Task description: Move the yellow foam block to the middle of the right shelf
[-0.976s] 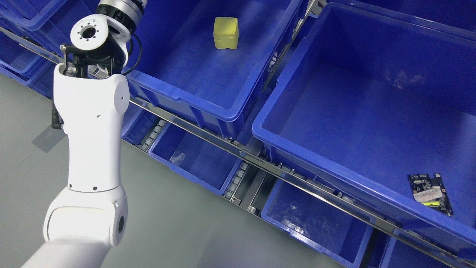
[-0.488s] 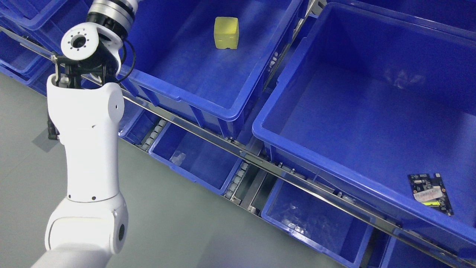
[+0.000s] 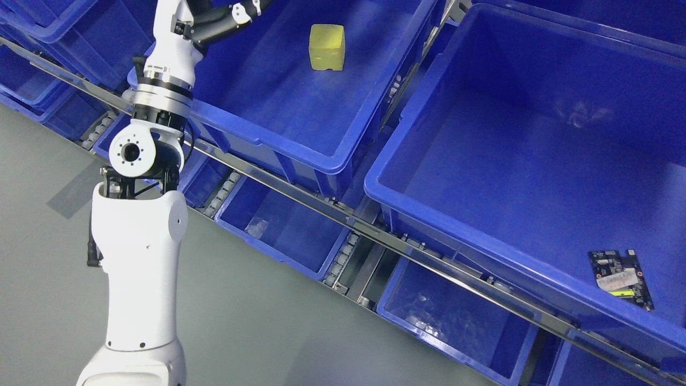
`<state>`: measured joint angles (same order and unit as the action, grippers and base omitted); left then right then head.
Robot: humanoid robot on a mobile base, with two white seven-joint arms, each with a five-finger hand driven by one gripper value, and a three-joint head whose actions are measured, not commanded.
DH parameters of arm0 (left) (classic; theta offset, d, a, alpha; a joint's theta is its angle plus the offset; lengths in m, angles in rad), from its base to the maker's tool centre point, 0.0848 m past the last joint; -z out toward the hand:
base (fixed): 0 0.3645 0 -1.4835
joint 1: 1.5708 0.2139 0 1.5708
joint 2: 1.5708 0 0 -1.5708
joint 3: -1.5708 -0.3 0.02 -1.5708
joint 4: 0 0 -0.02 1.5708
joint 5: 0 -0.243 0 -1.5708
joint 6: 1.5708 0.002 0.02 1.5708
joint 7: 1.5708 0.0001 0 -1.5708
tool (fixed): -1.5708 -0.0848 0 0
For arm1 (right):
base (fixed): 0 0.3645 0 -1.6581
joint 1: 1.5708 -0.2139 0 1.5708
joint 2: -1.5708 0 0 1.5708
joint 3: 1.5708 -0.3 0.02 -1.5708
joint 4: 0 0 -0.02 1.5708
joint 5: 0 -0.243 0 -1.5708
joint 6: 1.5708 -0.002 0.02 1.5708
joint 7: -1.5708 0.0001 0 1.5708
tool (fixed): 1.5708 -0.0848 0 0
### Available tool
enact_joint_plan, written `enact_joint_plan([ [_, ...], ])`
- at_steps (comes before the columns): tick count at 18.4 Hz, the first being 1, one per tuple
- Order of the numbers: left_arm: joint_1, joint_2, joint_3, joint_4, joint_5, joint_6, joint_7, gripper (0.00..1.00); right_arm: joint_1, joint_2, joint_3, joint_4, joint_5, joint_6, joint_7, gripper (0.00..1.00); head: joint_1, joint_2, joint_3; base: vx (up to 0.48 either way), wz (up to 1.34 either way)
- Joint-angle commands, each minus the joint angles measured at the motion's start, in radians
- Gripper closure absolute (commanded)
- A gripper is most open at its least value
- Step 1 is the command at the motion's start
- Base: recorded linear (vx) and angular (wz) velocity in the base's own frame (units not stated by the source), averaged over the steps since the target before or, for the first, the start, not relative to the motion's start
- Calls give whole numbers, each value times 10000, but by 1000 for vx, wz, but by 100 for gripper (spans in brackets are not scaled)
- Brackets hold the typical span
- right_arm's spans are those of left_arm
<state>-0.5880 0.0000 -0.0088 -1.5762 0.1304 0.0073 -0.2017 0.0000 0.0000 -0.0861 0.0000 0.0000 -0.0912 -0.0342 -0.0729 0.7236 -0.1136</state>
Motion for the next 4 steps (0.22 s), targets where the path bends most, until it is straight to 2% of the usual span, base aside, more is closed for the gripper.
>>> enact_joint_plan([
  [1, 772, 175, -249, -682, 0, 295, -8, 0, 16, -175, 2, -175, 31, -39, 4, 0, 0, 0, 0, 0, 0],
  [4, 772, 175, -264, -682, 0, 326, -8, 0, 16, -175, 2, -175, 31, -39, 4, 0, 0, 0, 0, 0, 0],
])
